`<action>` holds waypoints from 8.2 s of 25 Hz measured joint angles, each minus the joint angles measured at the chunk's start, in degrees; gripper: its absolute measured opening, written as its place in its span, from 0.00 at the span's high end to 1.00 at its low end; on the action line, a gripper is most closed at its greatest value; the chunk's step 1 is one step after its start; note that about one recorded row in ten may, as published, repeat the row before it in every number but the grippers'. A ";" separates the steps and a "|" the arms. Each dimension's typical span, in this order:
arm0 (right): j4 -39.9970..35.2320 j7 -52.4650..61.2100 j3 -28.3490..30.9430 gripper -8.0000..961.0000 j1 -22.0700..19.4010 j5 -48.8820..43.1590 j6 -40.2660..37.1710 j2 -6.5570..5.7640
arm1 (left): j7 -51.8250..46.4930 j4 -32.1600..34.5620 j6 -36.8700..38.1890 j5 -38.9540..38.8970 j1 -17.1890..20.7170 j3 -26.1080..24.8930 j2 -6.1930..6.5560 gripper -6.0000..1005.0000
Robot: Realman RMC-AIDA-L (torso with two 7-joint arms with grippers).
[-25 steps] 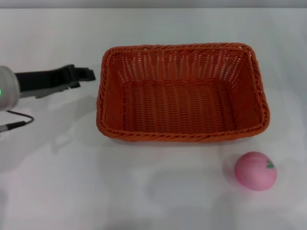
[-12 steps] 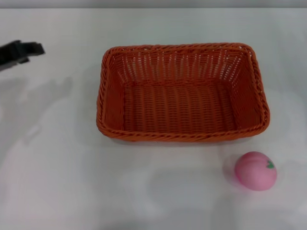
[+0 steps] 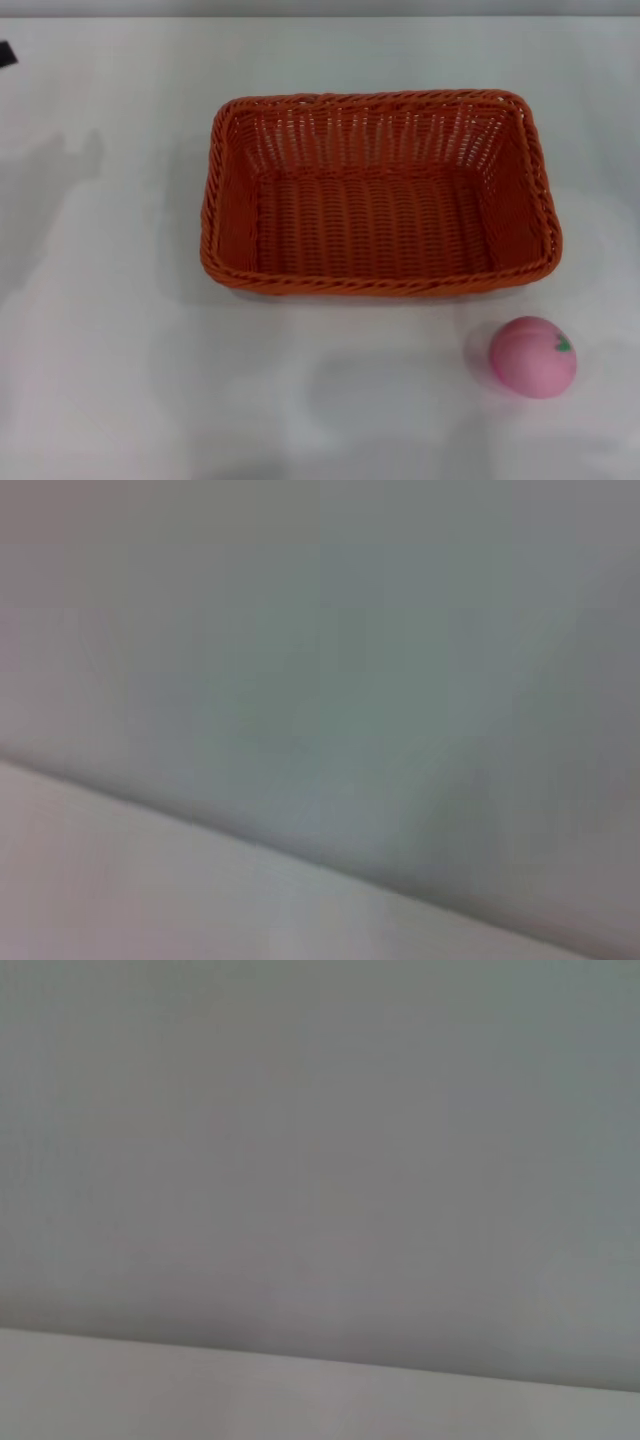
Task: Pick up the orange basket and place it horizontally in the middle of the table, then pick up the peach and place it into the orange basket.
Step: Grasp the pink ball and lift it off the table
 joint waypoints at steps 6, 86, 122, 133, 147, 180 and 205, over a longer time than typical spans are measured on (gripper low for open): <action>-1.61 2.68 0.19 0.11 -1.97 0.01 2.28 0.08 | 4.14 2.15 7.20 -0.04 0.85 -0.03 -0.02 0.57; -7.57 17.30 20.61 0.10 -19.52 -33.85 63.33 1.93 | 36.68 18.26 18.19 -28.87 -4.38 -8.94 0.48 0.57; 1.05 16.27 14.19 0.10 -15.79 -35.19 61.86 2.83 | 36.83 18.96 16.40 -29.07 -4.45 -9.01 0.47 0.57; 3.02 15.70 13.88 0.10 -15.14 -35.15 60.59 2.81 | 36.83 18.78 14.95 -29.04 -4.55 -10.39 0.45 0.57; 6.23 15.57 12.01 0.10 -13.67 -35.39 58.12 2.71 | 36.83 18.99 14.81 -29.13 -4.55 -10.43 0.39 0.57; 9.33 16.00 5.61 0.20 -9.69 -35.27 55.58 2.36 | 38.82 19.67 12.96 -32.14 -3.93 -12.01 0.38 0.57; 9.75 18.66 4.84 0.56 -7.90 -36.03 55.97 1.93 | 42.85 21.16 11.45 -36.20 -3.79 -13.13 0.39 0.57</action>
